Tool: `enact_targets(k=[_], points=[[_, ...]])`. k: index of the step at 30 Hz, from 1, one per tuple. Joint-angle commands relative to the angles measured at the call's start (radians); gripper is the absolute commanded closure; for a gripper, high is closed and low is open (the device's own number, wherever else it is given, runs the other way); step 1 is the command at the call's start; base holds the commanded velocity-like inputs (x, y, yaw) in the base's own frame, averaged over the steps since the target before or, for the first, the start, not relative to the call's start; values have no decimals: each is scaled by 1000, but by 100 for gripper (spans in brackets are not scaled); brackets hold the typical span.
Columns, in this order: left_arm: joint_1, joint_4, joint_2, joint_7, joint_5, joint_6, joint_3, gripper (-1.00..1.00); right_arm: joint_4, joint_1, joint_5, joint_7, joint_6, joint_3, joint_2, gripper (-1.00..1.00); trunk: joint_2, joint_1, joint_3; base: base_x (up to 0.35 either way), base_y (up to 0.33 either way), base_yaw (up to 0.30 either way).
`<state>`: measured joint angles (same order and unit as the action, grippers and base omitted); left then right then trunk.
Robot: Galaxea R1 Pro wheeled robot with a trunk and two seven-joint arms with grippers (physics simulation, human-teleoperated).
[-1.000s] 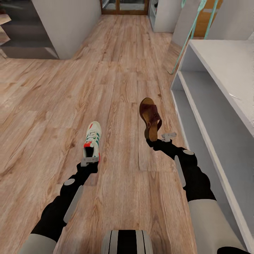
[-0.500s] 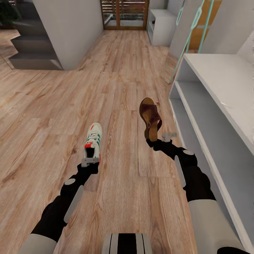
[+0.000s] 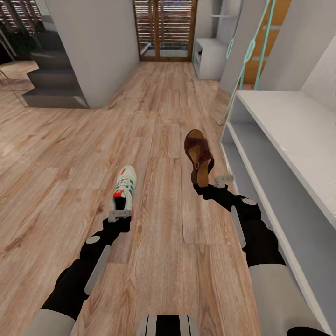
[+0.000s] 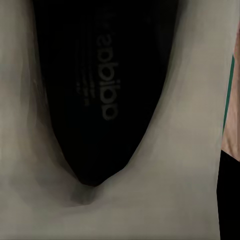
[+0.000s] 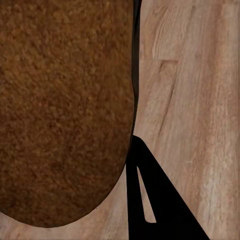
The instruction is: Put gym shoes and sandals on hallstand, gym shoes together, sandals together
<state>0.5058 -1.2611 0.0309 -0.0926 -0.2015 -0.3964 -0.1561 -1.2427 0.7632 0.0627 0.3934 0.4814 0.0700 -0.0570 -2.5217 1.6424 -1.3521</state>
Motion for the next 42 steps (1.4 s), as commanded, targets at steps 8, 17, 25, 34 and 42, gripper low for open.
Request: enact_targets(k=[8, 17, 25, 34, 42], points=[[0, -1, 1, -10, -10, -6, -3, 100, 0, 1, 8, 9, 5, 4, -1, 100, 2, -4, 44, 0, 0, 0], [0, -1, 1, -10, -11, -6, -3, 100, -1, 0, 8, 9, 5, 2, -1, 100, 4, -8, 83, 0, 0, 0], [0, -1, 1, -10, -11, -6, -3, 100, 0, 0, 8, 9, 5, 3, -1, 100, 6, -11, 115, 0, 0, 0], [0, -1, 1, -10, -11, -6, -3, 100, -1, 0, 8, 9, 5, 4, -1, 100, 8, -15, 164, 0, 0, 0], [0, -1, 1, -10, -11, -6, -3, 100, -1, 0, 8, 9, 5, 4, -1, 100, 10, -19, 208, 0, 0, 0]])
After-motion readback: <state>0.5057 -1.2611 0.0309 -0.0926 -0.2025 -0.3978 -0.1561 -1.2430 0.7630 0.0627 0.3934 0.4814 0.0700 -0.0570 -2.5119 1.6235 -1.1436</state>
